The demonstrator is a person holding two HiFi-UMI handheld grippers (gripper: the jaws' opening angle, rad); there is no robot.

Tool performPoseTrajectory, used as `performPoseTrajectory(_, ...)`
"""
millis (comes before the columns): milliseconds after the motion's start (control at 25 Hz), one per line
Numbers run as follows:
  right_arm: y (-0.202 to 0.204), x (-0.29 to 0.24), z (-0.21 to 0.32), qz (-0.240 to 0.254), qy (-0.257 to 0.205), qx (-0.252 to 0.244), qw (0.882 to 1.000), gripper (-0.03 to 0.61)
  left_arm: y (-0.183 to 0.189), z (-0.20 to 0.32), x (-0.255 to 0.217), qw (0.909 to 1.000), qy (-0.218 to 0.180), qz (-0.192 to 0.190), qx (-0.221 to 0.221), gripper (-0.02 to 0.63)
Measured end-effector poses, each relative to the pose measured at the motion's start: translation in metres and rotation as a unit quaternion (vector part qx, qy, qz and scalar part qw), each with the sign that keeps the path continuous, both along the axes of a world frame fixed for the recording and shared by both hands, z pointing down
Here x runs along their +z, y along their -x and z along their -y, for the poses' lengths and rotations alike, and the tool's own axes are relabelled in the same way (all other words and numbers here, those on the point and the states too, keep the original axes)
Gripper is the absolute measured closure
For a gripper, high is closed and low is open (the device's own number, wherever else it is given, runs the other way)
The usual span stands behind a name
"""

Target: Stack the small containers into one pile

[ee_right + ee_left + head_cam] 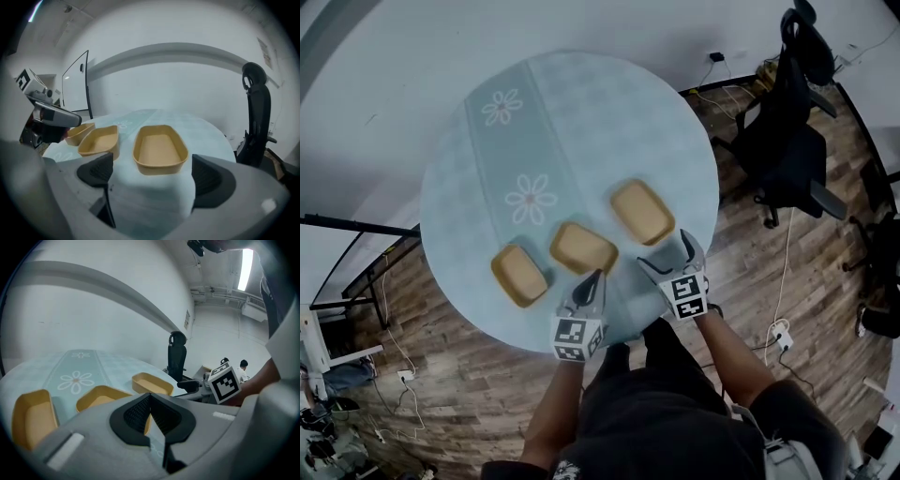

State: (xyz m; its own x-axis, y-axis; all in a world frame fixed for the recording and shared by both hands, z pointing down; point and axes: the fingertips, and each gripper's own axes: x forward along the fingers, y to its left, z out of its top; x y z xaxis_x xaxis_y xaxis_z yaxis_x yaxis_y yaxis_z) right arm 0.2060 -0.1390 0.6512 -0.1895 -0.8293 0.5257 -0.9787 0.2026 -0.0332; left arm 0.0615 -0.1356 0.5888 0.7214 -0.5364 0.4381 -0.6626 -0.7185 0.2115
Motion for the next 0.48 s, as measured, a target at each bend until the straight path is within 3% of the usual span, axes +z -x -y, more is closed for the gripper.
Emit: performPoseTrajectory(480,-0.013,0.038,0.041,-0.004,0.048,-0.012,0.999,0.021,0.001,0.014,0.009,0.9996,0.015,0.011,-0.022,0.609)
